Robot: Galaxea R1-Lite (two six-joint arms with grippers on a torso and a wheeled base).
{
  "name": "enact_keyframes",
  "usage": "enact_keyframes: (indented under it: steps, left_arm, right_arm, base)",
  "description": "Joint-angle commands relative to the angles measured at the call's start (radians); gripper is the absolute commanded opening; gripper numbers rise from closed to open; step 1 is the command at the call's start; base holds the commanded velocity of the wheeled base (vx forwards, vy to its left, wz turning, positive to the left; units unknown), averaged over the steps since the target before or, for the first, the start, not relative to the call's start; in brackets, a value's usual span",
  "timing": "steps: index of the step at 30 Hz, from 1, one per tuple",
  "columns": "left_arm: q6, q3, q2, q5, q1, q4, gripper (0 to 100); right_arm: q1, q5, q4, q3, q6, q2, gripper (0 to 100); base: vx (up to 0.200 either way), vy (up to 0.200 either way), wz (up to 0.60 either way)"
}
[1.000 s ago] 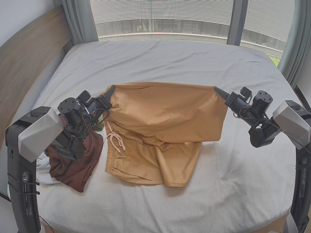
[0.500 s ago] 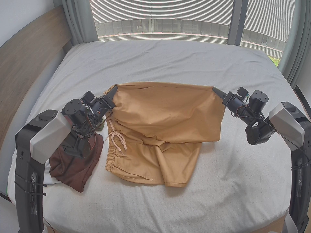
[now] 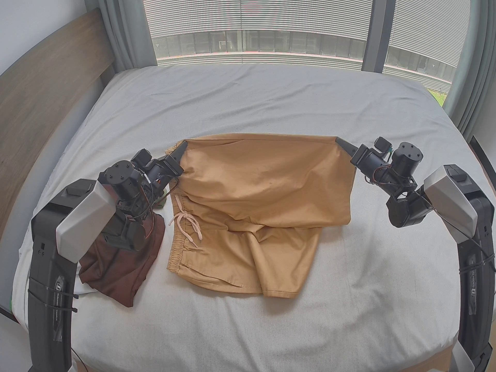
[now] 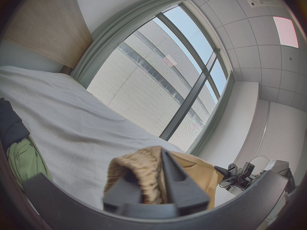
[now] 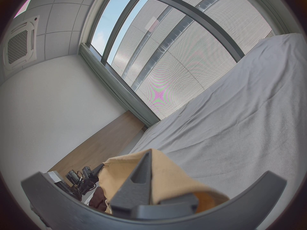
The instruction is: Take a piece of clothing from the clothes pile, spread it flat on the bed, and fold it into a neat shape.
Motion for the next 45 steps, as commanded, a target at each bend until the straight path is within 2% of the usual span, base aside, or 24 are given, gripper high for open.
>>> enact_keyframes:
  steps: [1,5,10,16,24,28,32,38,45]
  left_arm:
    - [-0.001,-0.04,0.014,-0.001,0.003,0.027,100]
    - [-0.002,-0.068,0.014,0.002,-0.005,0.074,100]
    - [-0.004,-0.071,0.009,0.005,-0.008,0.172,100]
    - [-0.002,-0.089,0.003,0.025,-0.012,0.297,100]
    - [0.01,-0.039,-0.079,0.128,-0.006,0.427,100]
    - [0.084,0.046,-0.135,0.137,0.003,0.485,100]
    - [0.147,0.138,-0.192,0.139,0.011,0.505,100]
    - [0.168,0.23,-0.256,0.149,0.014,0.499,100]
    - [0.171,0.402,-0.306,0.135,-0.043,0.323,100]
  right_arm:
    - [-0.011,-0.006,0.029,-0.083,0.001,0.032,100]
    - [-0.022,-0.021,0.061,-0.172,0.0,0.075,100]
    - [-0.04,-0.023,0.061,-0.147,-0.008,0.072,100]
    - [-0.045,-0.026,0.006,0.015,-0.108,0.055,100]
    - [-0.03,-0.024,-0.127,0.238,-0.117,0.031,100]
    - [-0.026,-0.024,-0.184,0.318,-0.118,0.032,100]
    - [-0.02,-0.023,-0.225,0.388,-0.121,0.034,100]
    - [-0.014,-0.023,-0.258,0.437,-0.121,0.046,100]
    - [0.024,-0.023,-0.255,0.471,-0.121,0.072,100]
  base:
    - [0.0,0.0,0.0]
    - [0.0,0.0,0.0]
    - [0.0,0.0,0.0]
    - [0.0,0.0,0.0]
    - [0.0,0.0,0.0]
    - [0.0,0.0,0.0]
    - [0.0,0.0,0.0]
    - [0.0,0.0,0.0]
    - [0.0,0.0,0.0]
